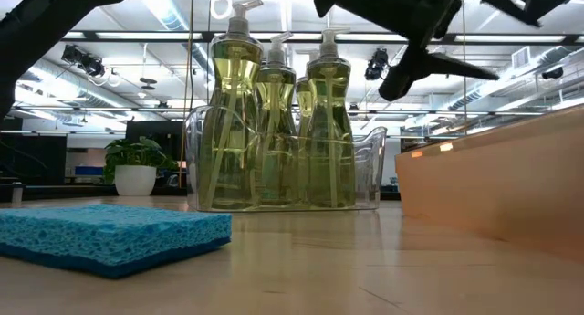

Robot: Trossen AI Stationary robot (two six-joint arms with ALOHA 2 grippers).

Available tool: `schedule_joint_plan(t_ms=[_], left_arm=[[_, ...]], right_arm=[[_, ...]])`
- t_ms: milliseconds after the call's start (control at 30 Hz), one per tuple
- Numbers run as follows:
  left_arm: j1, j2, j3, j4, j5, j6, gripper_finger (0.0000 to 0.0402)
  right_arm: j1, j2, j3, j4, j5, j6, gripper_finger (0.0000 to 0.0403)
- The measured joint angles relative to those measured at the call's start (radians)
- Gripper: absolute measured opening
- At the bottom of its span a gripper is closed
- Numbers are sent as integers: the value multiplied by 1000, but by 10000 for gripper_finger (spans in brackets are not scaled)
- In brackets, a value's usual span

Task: Pick & Place Kitchen Sink Supplies
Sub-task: Put the blue sponge into the top transparent bin

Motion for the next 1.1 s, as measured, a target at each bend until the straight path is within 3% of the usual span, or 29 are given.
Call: schedule_joint_plan(t_ms=[333,700,933,1100], left_arm=[[-10,-102,0,-96,14,192,238],[-193,-245,1,-369,6,478,238],[-316,-263,0,-695,-87,682,238],[-382,-245,-8,-838,-196,785,238]], right_arm=[[0,0,0,29,0,0,267],[0,11,0,53,0,-1,267],[0,53,0,63,-2,-17,267],[0,84,0,77,-3,-34,267]])
